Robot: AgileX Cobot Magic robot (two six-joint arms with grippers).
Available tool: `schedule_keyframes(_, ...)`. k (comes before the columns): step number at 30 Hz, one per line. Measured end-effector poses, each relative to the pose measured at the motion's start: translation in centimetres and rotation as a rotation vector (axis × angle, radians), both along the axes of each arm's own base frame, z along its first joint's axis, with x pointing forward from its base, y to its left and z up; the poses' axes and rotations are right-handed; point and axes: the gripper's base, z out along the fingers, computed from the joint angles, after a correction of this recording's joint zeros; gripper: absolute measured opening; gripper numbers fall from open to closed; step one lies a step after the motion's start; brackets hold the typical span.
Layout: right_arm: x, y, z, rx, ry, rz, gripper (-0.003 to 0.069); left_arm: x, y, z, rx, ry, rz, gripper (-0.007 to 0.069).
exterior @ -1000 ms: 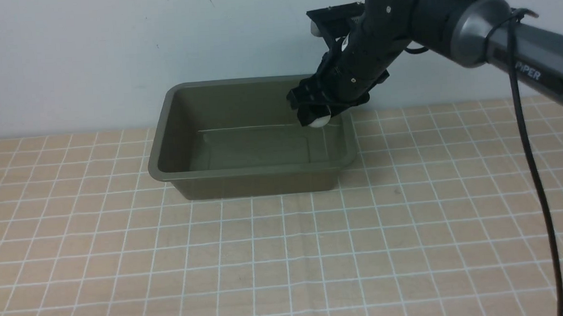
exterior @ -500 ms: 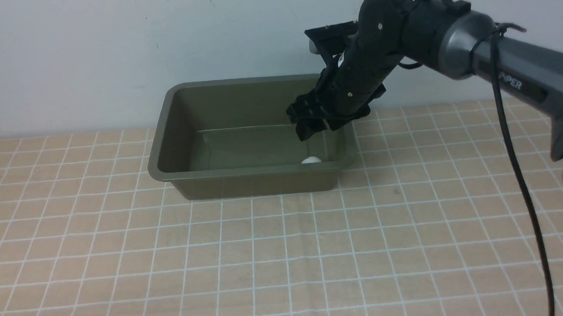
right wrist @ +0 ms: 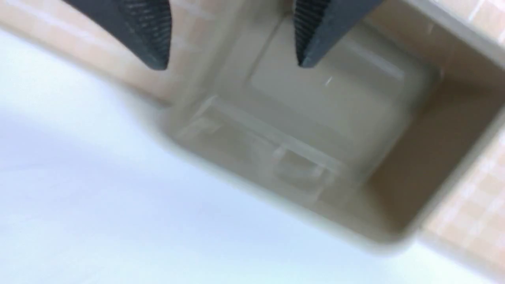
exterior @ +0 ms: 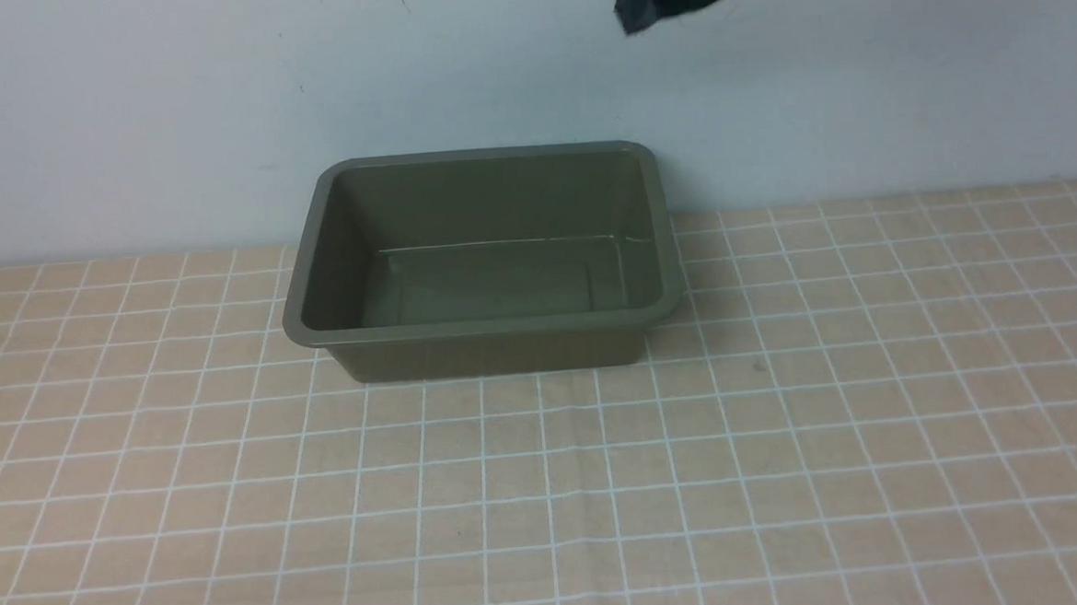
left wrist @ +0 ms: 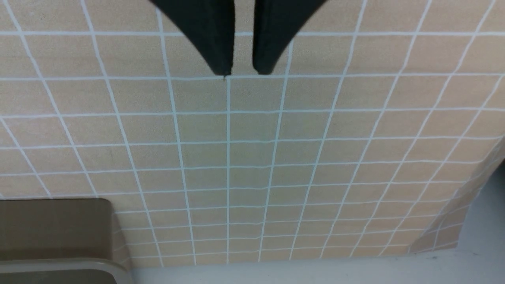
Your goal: Put the table tennis balls into the box on the light coffee tablecloth.
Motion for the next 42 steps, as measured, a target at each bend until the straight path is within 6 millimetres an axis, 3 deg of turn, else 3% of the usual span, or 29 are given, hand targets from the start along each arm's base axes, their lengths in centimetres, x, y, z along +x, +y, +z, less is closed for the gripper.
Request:
schedule_keyframes(4, -3.9, -4.6, 6.3, 0.049, -0.123, -0.081, 0.0307, 0.0, 0.0, 0.0, 0.0, 0.0, 0.0, 0.0024)
schedule_keyframes(5, -4.4, -5.0, 6.8, 0.052, -0.133, -0.088, 0.0304, 0.0, 0.0, 0.0, 0.0, 0.0, 0.0, 0.0024)
schedule_keyframes(7, -7.1, -7.2, 9.2, 0.063, -0.177, -0.125, 0.0267, 0.0, 0.0, 0.0, 0.0, 0.0, 0.0, 0.0024)
schedule_keyframes(10, -11.3, -9.7, 11.2, 0.07, -0.206, -0.167, 0.0233, 0.0, 0.0, 0.0, 0.0, 0.0, 0.0, 0.0024)
schedule_keyframes(14, -16.0, -11.0, 11.4, 0.06, -0.194, -0.184, 0.0221, 0.0, 0.0, 0.0, 0.0, 0.0, 0.0, 0.0024)
schedule_keyframes(21, -21.4, -12.0, 8.5, 0.025, -0.112, -0.176, 0.0221, 0.0, 0.0, 0.0, 0.0, 0.0, 0.0, 0.0024)
schedule_keyframes(28, -26.1, -12.9, 3.5, -0.037, -0.018, -0.144, 0.0221, 0.0, 0.0, 0.0, 0.0, 0.0, 0.0, 0.0024)
schedule_keyframes(30, -27.9, -13.2, 1.1, -0.045, 0.008, -0.143, 0.0221, 0.0, 0.0, 0.0, 0.0, 0.0, 0.0, 0.0024)
schedule_keyframes(37, -31.8, -13.8, -2.8, 0.026, -0.153, -0.154, 0.0221, 0.0, 0.0, 0.0, 0.0, 0.0, 0.0, 0.0024)
schedule_keyframes(42, -34.3, -14.4, -6.9, 0.061, -0.262, -0.171, 0.0221, 0.0, 0.0, 0.0, 0.0, 0.0, 0.0, 0.0024)
